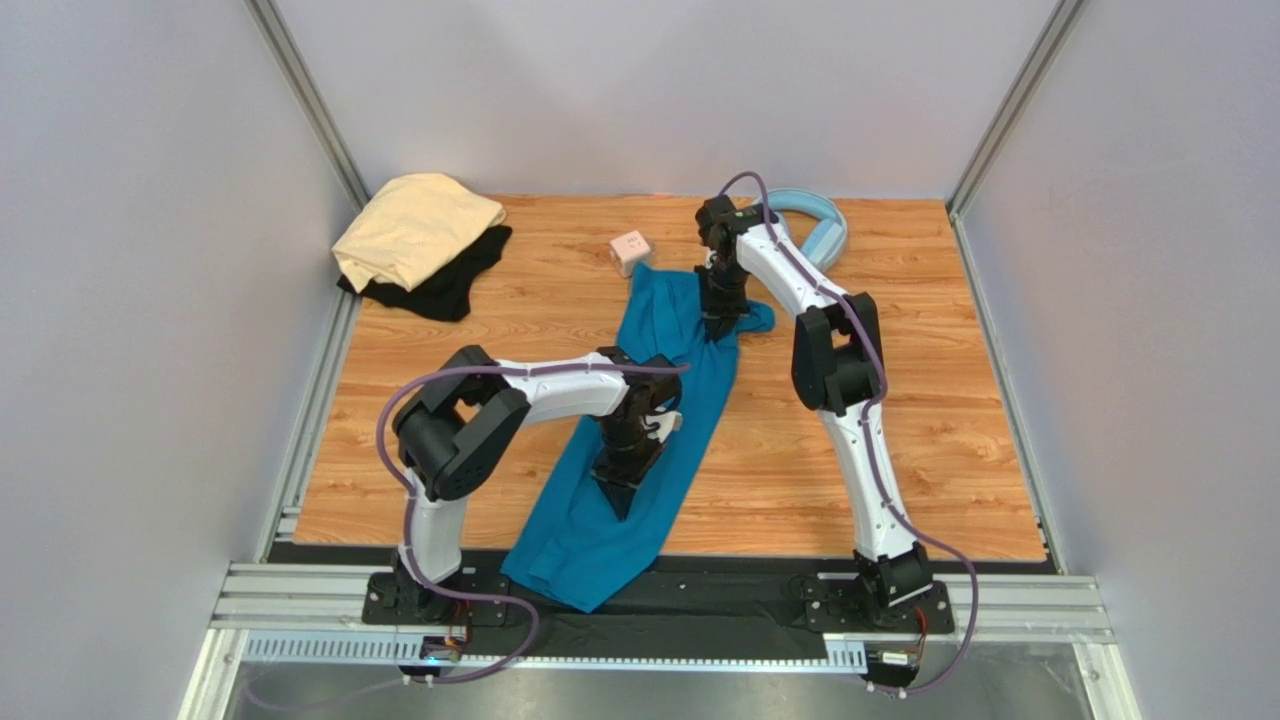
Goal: Fold and stack the t-shirts
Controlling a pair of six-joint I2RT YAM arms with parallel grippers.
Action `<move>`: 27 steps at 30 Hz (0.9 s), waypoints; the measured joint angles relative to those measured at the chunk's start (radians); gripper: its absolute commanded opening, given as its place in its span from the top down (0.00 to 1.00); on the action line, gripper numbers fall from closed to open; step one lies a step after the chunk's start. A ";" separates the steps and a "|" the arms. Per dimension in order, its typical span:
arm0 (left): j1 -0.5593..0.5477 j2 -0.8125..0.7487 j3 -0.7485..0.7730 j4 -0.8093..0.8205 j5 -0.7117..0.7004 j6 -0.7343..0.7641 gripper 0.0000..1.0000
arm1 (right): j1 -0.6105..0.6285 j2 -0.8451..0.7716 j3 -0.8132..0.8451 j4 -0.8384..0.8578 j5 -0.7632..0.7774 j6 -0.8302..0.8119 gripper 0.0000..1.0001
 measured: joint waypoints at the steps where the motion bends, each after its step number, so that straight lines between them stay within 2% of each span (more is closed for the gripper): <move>1: -0.013 0.019 0.024 -0.007 0.007 0.000 1.00 | 0.001 0.002 0.003 0.014 -0.011 0.000 0.81; 2: -0.022 0.036 0.044 -0.014 0.014 0.000 1.00 | 0.001 0.003 0.006 0.031 -0.023 0.001 0.71; 4: -0.034 0.070 0.088 -0.029 0.032 -0.002 1.00 | 0.002 0.003 0.008 0.064 -0.047 0.003 0.66; 6: -0.038 0.089 0.115 -0.043 0.037 -0.002 0.96 | 0.002 -0.002 0.006 0.109 -0.060 -0.001 0.62; 8: -0.040 0.091 0.126 -0.049 0.024 -0.002 0.90 | 0.002 -0.022 -0.022 0.161 -0.066 -0.003 0.60; 13: -0.035 0.090 0.167 -0.069 -0.047 0.006 0.86 | -0.013 -0.164 -0.173 0.268 -0.066 0.004 0.57; 20: 0.036 0.057 0.294 -0.101 -0.096 0.026 0.82 | -0.114 -0.389 -0.273 0.320 -0.064 0.047 0.55; 27: 0.120 0.003 0.391 -0.116 -0.129 0.076 0.83 | -0.174 -0.378 -0.330 0.280 -0.064 0.086 0.53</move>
